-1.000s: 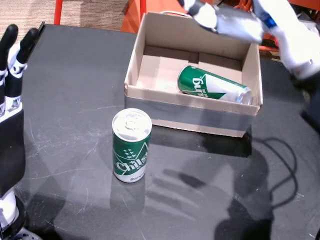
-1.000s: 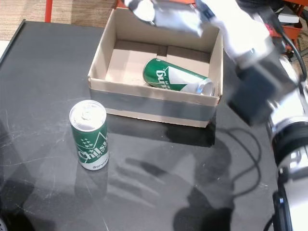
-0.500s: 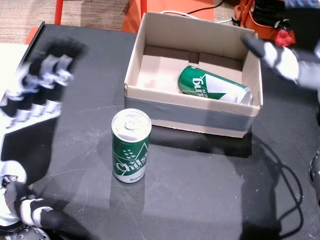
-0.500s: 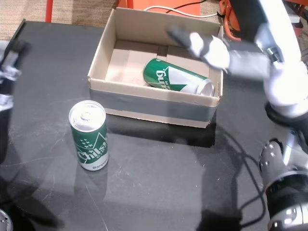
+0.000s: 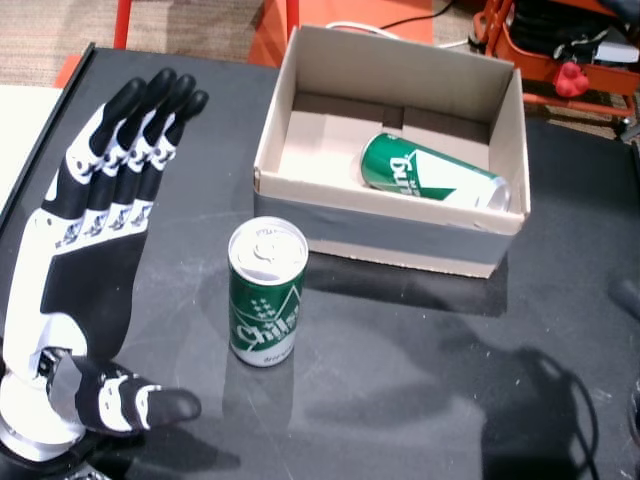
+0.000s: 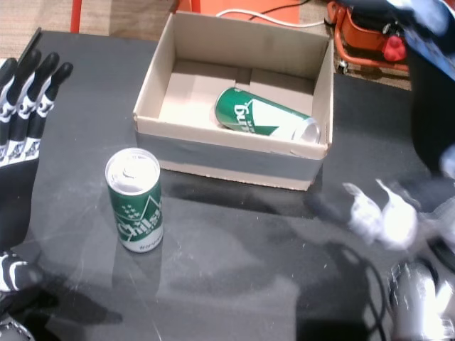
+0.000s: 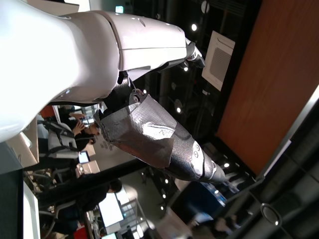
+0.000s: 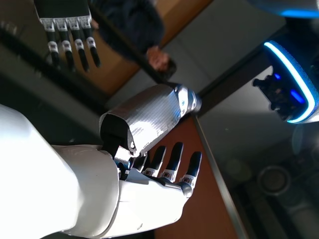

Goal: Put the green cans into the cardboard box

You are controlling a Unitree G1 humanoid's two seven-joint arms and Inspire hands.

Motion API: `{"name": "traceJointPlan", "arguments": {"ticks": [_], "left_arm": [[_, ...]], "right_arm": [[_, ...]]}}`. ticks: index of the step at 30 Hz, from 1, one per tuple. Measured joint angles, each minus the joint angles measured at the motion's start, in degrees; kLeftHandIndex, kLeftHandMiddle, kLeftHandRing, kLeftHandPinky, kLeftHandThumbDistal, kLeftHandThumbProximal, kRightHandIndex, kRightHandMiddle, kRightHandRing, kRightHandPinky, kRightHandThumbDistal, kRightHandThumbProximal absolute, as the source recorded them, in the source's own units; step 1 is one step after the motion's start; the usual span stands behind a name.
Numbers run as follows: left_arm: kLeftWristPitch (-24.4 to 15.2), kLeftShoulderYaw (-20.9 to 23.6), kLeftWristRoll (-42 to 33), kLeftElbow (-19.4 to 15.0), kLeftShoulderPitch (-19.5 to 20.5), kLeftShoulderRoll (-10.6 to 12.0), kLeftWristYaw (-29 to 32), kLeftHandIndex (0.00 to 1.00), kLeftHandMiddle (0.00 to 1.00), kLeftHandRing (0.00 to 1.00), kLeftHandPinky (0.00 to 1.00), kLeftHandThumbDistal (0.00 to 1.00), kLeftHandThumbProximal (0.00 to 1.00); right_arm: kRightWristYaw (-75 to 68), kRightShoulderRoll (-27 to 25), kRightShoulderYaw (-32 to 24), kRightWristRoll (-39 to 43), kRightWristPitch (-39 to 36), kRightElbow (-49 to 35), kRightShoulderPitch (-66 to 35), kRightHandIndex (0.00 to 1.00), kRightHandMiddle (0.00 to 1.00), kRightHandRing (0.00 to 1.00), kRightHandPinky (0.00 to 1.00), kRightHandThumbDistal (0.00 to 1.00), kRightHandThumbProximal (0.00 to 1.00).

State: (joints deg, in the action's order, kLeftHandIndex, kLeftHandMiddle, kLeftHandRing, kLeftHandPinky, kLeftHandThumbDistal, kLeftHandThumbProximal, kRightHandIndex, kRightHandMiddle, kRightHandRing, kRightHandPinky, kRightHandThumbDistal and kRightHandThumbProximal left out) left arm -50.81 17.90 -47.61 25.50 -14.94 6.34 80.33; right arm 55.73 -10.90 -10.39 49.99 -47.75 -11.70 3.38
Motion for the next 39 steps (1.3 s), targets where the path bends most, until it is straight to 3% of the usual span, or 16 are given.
{"name": "traceJointPlan", "arguments": {"ticks": [3,7,10,13,16,20,21,23,27,28,29,30,33,36,37,39], "left_arm": [[-0.1,-0.2,-0.1,-0.2,0.1,0.0,0.1,1.0,1.0,1.0,1.0,1.0,0.37],[-1.1,-0.5,0.0,-0.1,0.1,0.0,0.2,1.0,1.0,1.0,0.97,1.0,0.38],[-3.3,-0.6,3.8,0.9,0.0,-0.7,-2.7,1.0,1.0,1.0,0.98,1.0,0.52],[-5.8,-1.0,11.9,6.2,-1.7,-4.0,-7.4,1.0,1.0,1.0,1.0,1.0,0.55],[-6.7,-1.1,16.9,15.8,-6.8,-7.8,-11.6,1.0,1.0,1.0,1.0,1.0,0.52],[-6.0,-2.1,23.0,27.2,-12.8,-12.2,-17.1,1.0,1.0,1.0,1.0,1.0,0.48],[-5.8,-2.4,24.2,29.5,-14.0,-13.0,-18.0,1.0,1.0,1.0,1.0,1.0,0.48],[-5.5,-3.3,26.1,33.2,-15.9,-14.4,-19.8,1.0,1.0,1.0,1.0,1.0,0.45],[-1.3,-6.5,33.3,39.7,-20.4,-18.0,-26.7,1.0,1.0,1.0,1.0,1.0,0.42],[-0.1,-7.3,35.2,41.1,-21.4,-18.8,-28.9,1.0,1.0,1.0,1.0,1.0,0.42],[1.0,-8.3,37.4,42.4,-22.5,-19.4,-31.2,1.0,1.0,1.0,1.0,1.0,0.41],[1.7,-8.9,38.7,43.1,-23.2,-19.8,-32.7,1.0,1.0,1.0,1.0,1.0,0.41],[2.2,-10.1,40.8,43.9,-24.7,-20.2,-35.1,1.0,1.0,1.0,1.0,1.0,0.41],[2.0,-10.6,41.3,43.9,-24.8,-20.2,-35.5,1.0,1.0,1.0,1.0,1.0,0.42],[1.9,-10.6,41.3,43.9,-24.8,-20.1,-35.5,1.0,1.0,1.0,1.0,1.0,0.41],[1.9,-10.6,41.2,43.9,-24.8,-19.9,-35.4,1.0,1.0,1.0,1.0,1.0,0.42]], "right_arm": [[1.0,1.9,-1.0,-0.9,-2.2,3.8,2.7,0.83,0.76,0.73,0.88,0.64,0.65],[5.5,2.3,-1.6,0.2,-2.9,8.0,7.8,0.79,0.76,0.73,0.85,0.49,0.6],[3.5,3.2,-2.3,-2.1,-3.3,7.3,7.5,0.85,0.78,0.77,0.92,0.49,0.49],[5.1,3.0,-2.4,-1.7,-3.2,7.2,7.4,0.82,0.74,0.73,0.88,0.67,0.62],[3.8,4.0,-2.8,-3.2,-4.8,7.6,8.0,0.72,0.73,0.72,0.94,0.6,0.7],[6.5,3.9,-3.0,-1.6,-5.3,9.5,9.6,0.73,0.74,0.72,0.96,0.71,0.7],[6.9,3.9,-3.2,-1.6,-5.8,10.0,9.8,0.77,0.76,0.75,0.97,0.68,0.69],[8.3,3.8,-3.2,-0.5,-4.9,10.7,10.2,0.78,0.65,0.65,0.81,0.34,0.79],[6.6,4.0,-2.3,-0.4,0.1,10.3,9.8,0.78,0.7,0.69,0.86,0.45,0.69],[7.7,3.9,-2.3,0.0,0.4,10.3,9.8,0.77,0.7,0.69,0.86,0.42,0.69],[8.9,3.9,-2.4,0.6,0.6,10.3,9.8,0.76,0.69,0.67,0.85,0.63,0.71],[9.3,3.9,-2.6,0.7,0.6,10.3,9.8,0.73,0.67,0.66,0.85,0.66,0.76],[7.0,4.1,-4.1,-2.1,-0.6,9.8,9.5,0.66,0.61,0.61,0.8,0.45,0.8],[3.9,5.0,-3.8,-3.0,0.6,8.1,8.1,0.74,0.67,0.66,0.86,0.58,0.72],[4.3,4.9,-3.8,-2.8,0.8,8.3,7.9,0.77,0.68,0.66,0.83,0.47,0.74],[5.5,4.2,-3.9,-1.5,2.7,8.6,8.0,0.76,0.63,0.62,0.77,0.55,0.77]]}}
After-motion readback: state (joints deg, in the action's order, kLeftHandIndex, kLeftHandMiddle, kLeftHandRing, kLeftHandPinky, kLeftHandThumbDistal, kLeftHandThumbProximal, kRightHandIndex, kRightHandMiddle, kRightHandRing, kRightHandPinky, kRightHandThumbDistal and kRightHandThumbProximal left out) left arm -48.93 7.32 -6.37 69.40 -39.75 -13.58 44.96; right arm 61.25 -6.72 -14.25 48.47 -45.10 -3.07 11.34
